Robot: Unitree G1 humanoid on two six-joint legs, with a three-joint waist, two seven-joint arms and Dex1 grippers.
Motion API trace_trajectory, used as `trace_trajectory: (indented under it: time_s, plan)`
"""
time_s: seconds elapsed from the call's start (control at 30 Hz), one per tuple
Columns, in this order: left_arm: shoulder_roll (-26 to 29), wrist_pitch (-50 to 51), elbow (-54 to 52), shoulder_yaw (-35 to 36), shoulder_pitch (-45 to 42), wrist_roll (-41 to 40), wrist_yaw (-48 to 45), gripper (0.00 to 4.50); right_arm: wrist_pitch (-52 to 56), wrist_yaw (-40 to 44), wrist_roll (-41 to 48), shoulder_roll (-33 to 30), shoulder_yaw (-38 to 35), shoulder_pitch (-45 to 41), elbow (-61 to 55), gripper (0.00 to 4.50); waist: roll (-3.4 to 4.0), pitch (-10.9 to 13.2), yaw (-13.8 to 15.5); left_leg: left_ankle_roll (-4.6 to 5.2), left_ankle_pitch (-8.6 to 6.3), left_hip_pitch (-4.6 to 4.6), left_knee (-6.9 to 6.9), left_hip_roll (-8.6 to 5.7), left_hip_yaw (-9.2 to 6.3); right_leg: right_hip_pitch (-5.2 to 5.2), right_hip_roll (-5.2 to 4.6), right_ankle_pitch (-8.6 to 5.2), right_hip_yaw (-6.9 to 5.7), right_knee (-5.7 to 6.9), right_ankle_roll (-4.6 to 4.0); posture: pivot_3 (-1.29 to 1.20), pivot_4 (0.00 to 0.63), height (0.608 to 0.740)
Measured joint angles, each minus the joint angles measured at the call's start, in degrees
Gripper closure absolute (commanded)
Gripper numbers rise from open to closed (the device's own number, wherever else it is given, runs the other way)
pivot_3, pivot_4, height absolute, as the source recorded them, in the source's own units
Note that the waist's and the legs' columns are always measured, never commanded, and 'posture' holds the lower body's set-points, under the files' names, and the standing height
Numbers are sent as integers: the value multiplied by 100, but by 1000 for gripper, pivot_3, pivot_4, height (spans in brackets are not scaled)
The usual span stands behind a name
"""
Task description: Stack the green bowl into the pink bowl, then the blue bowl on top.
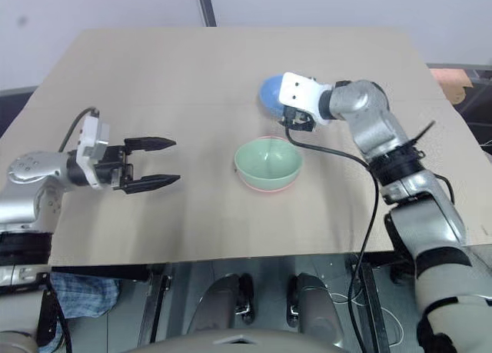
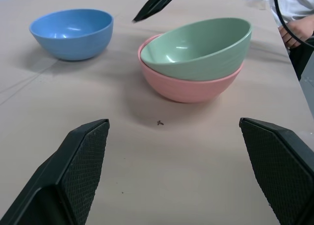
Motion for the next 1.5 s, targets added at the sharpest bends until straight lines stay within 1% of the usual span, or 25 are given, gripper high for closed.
trace_trajectory:
  time_s: [0.07, 0.13, 0.17, 0.2, 0.33, 0.43, 0.47, 0.5, 0.53, 0.7, 0.77, 1.13, 1.27, 1.33, 1.43, 1.5]
  plan:
    - [56, 108, -200, 104, 165, -52, 103, 0, -472, -155, -263, 293, 88, -279, 819, 654, 1, 1, -7, 0, 0, 0, 0, -1, 1, -1, -1, 0, 1, 0, -1, 0, 150, 740]
    - [66, 163, -289, 149, 210, -72, 187, 0, -694, -244, -365, 487, 113, -417, 1211, 654, 1, 1, -17, 0, 0, 0, -1, 0, 0, -1, 0, 1, 1, 1, -1, 0, 150, 740]
    - [88, 199, -387, 253, 264, -104, 287, 0, -931, -323, -462, 684, 145, -556, 1625, 654, 1, 1, -33, 0, 0, 0, -1, 0, -1, 0, 0, 1, 1, 1, -2, 0, 150, 740]
    - [101, 208, -406, 259, 266, -107, 310, 0, -961, -339, -478, 710, 153, -575, 1685, 654, 1, 1, -33, 0, 0, 0, -2, 0, 0, 0, -1, 1, 1, 1, -2, 0, 150, 740]
    - [196, 253, -545, 554, 473, -159, 598, 0, -1377, -499, -623, 1030, 155, -867, 2528, 654, 1, 1, -73, 0, 0, 0, -3, 0, 0, 0, -2, 2, 2, 1, -3, 0, 150, 740]
    - [232, 272, -633, 726, 657, -167, 734, 0, -1573, -571, -731, 1129, 155, -930, 2910, 654, 2, 1, -85, 0, 0, 1, -4, 0, 0, 0, -3, 2, 2, 1, -3, 0, 150, 740]
    - [240, 281, -674, 769, 727, -167, 783, 0, -1642, -612, -778, 1173, 155, -947, 3087, 1044, 2, 1, -85, 0, 0, 1, -5, -1, 0, 0, -4, 2, 2, 1, -3, 0, 150, 740]
    - [241, 289, -695, 788, 758, -167, 826, 0, -1675, -623, -802, 1201, 155, -955, 3178, 1168, 2, 1, -86, 0, 0, 1, -5, -1, 0, 0, -4, 2, 2, 2, -3, 0, 150, 740]
    - [243, 300, -706, 813, 788, -166, 880, 0, -1696, -640, -836, 1233, 155, -968, 3266, 1426, 3, 1, -89, -1, 0, 2, -5, -1, 0, 0, -4, 2, 3, 2, -3, 0, 150, 740]
    - [329, 279, -757, 942, 983, -147, 1067, 0, -1849, -793, -976, 1231, 138, -1040, 3597, 3796, 3, 2, -95, -1, 0, 3, -6, 0, 0, 0, -5, 2, 4, 2, -4, 0, 150, 740]
    - [344, 268, -758, 944, 1028, -145, 1081, 0, -1909, -825, -1009, 1211, 134, -1040, 3639, 4286, 3, 1, -97, -1, 0, 4, -7, 0, 0, 0, -5, 2, 4, 2, -4, 0, 150, 740]
    - [356, 176, -741, 927, 952, -145, 1086, 0, -2197, -947, -1160, 1180, 32, -1041, 3758, 4286, 5, 2, -99, -1, 0, 4, -8, 0, 1, 0, -5, 2, 4, 2, -4, 0, 150, 740]
    - [357, 127, -664, 864, 816, -135, 1030, 0, -2183, -552, -937, 1059, -209, -1081, 3366, 4286, 6, 3, -99, -1, 0, 3, -8, -1, 2, 0, -5, 2, 5, 2, -4, 0, 150, 740]
    - [356, 109, -590, 784, 696, -94, 977, 0, -1951, 45, -528, 873, -456, -1040, 2530, 4286, 12, 10, -93, -1, 0, 1, -9, -1, 2, -2, -4, 3, 6, 2, -3, 0, 150, 740]
    - [345, 64, -483, 634, 533, -37, 916, 0, -751, 1252, 455, 410, -861, -711, 111, 4286, 10, 8, -66, -1, 0, 0, -15, 0, -3, 0, -3, 3, 3, -4, -4, 0, 150, 740]
    - [341, 30, -402, 581, 487, -30, 867, 0, 70, 1705, 885, 174, -979, -456, -1061, 4286, 8, 5, -62, -1, -1, 1, -15, -1, -3, 2, -5, 3, 1, -6, -4, 0, 150, 740]
